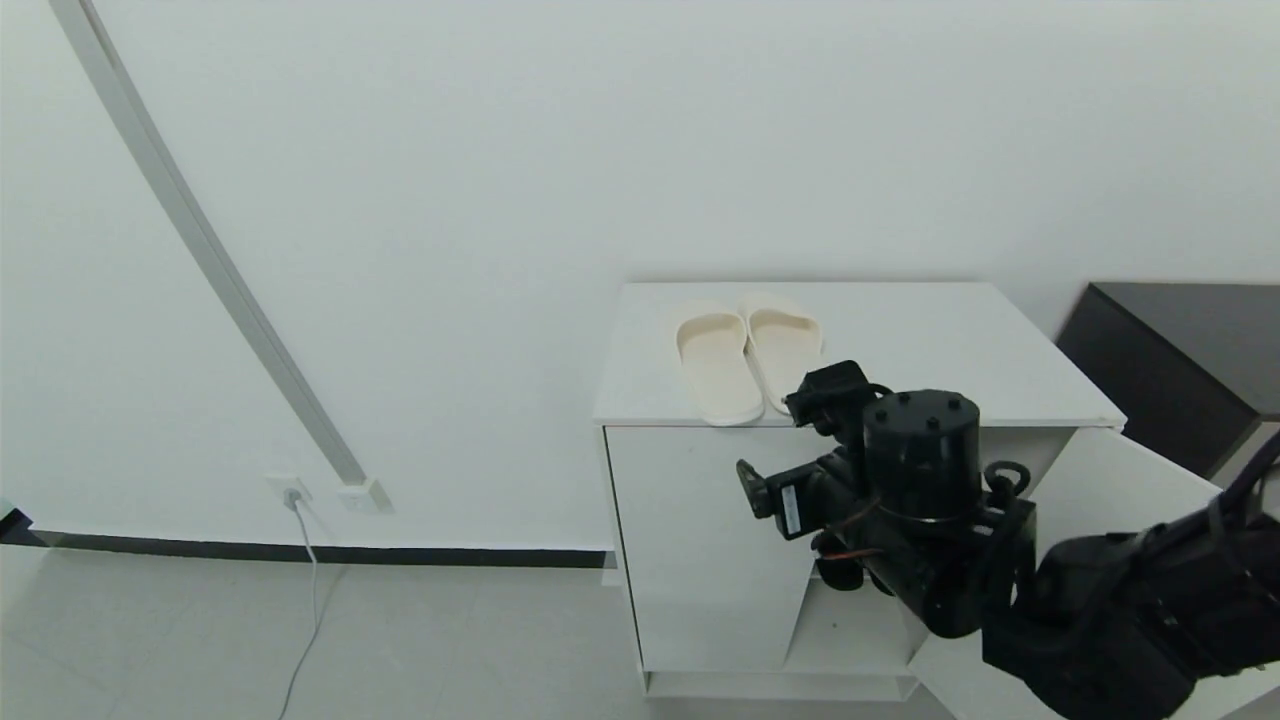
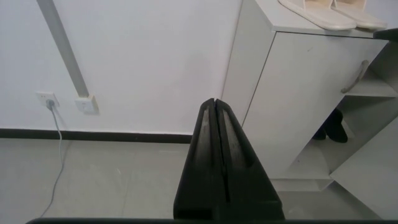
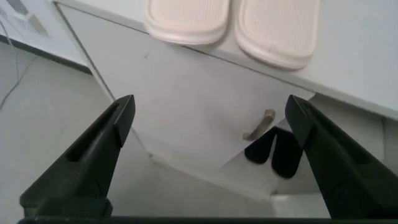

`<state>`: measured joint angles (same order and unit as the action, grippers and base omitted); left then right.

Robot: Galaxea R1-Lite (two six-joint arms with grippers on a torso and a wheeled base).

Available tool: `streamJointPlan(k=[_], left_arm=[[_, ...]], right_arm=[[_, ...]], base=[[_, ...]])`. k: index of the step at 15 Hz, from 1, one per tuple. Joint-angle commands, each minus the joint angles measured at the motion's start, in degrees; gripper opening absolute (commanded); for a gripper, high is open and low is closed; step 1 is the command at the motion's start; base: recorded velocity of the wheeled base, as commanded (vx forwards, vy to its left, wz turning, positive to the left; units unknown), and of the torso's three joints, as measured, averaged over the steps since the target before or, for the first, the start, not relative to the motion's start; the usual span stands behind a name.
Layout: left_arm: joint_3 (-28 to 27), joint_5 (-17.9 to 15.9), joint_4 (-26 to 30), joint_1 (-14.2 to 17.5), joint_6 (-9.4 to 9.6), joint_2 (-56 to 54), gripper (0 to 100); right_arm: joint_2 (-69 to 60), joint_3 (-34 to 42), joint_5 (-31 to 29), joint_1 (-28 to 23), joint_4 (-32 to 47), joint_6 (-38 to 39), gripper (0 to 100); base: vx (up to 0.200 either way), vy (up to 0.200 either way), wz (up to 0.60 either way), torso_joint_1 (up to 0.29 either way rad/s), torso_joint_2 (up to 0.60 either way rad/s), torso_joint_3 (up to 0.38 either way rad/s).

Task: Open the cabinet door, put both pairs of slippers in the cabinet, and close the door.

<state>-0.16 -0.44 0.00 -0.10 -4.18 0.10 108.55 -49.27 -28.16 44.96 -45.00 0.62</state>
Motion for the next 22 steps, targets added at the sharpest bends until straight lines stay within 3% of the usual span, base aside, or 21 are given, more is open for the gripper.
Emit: streamJointPlan(k=[1,8,17,22], left_arm=[[-0.02,0.0,0.0,0.01,-0.04,0.08,0],[-0.02,0.09,0.0,0.01,-0.21,0.08,0],[-0.02,0.09,0.0,0.01,-0.21,-0.01,0],[-0.02,0.18,0.0,0.01,-0.21,0.08,0]], right_arm=[[-2.11,-8.03,-1.11,-1.1,8.26,5.97,100],[-1.58,-6.18,-3.22,-1.01,5.18,6.41,100],[2.02,-5.83,-2.87,-0.75,0.0,6.15,100],[8.61,-7.06,-2.07,-1.28,-6.51,3.95,100]], base=[[0.0,0.0,0.0,0.0,0.0,0.0],[0.0,0.0,0.0,0.0,0.0,0.0],[0.2,0.0,0.0,0.002,0.0,-0.001],[0.0,0.0,0.0,0.0,0.0,0.0]])
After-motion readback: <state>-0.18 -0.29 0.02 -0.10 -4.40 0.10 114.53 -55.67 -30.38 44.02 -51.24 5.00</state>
